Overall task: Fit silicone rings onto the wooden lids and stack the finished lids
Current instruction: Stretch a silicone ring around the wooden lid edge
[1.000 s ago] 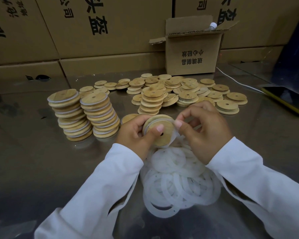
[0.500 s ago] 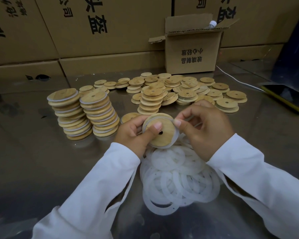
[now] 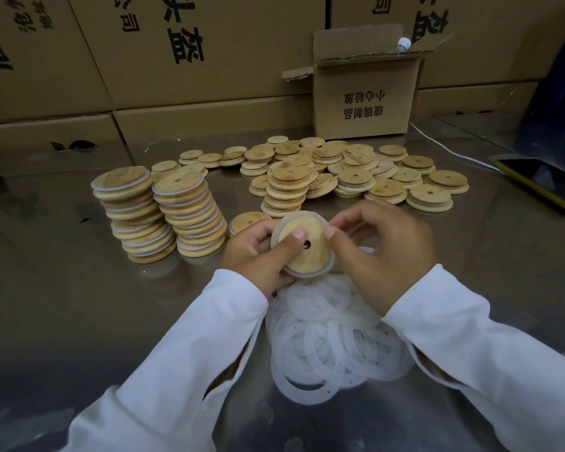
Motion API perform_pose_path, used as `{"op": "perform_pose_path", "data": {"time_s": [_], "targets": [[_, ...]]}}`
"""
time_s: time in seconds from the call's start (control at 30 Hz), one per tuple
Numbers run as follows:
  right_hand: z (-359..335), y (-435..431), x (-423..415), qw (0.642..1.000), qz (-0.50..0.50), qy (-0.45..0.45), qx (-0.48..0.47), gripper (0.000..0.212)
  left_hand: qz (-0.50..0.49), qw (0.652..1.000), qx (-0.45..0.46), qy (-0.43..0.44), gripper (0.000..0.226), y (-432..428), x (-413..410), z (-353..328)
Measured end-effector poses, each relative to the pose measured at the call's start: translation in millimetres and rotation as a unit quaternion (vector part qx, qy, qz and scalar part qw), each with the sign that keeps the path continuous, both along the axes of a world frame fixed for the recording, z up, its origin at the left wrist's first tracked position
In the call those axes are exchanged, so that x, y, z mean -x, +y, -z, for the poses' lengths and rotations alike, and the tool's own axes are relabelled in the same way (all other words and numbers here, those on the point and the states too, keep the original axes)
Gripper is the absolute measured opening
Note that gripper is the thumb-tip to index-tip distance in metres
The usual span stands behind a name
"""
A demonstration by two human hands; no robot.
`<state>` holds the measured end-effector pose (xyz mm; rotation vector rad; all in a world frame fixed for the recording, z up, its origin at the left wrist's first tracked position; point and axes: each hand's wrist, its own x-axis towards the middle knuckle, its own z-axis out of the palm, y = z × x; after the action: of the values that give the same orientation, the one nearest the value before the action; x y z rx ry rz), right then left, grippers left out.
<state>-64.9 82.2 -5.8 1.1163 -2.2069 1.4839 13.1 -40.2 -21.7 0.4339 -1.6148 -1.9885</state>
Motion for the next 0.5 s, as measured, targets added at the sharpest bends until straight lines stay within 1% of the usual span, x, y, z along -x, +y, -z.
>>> {"op": "perform_pose_path", "data": {"time_s": [0.07, 0.13, 0.2, 0.33, 0.43, 0.5], "targets": [[-0.9, 1.0, 0.6, 1.0, 0.005, 0.003, 0.003, 0.006, 0.0, 1.0, 0.013, 0.012, 0.003, 1.7, 0.5, 0.5], [-2.5, 1.7, 2.0, 1.0, 0.004, -0.01, 0.01, 0.012, -0.013, 0.999, 0.037, 0.026, 0.005, 2.0, 1.0, 0.1], [-5.1, 1.7, 3.5, 0.998, -0.005, -0.054, 0.02, 0.016, -0.022, 0.997, 0.059, 0.033, 0.005, 1.1, 1.2, -1.0], [-9.3, 2.4, 8.9, 0.989, -0.023, -0.143, 0.01, 0.019, -0.017, 0.996, 0.077, 0.033, 0.007, 0.6, 0.6, -2.1], [-10.7, 3.4, 11.8, 0.983, -0.041, -0.18, 0.007, 0.02, -0.01, 0.996, 0.078, 0.028, 0.007, -0.6, -0.9, -3.7], [-11.6, 3.8, 12.7, 0.981, -0.052, -0.187, 0.002, 0.019, -0.005, 0.997, 0.07, 0.037, 0.008, -1.3, -1.8, -4.5]]}}
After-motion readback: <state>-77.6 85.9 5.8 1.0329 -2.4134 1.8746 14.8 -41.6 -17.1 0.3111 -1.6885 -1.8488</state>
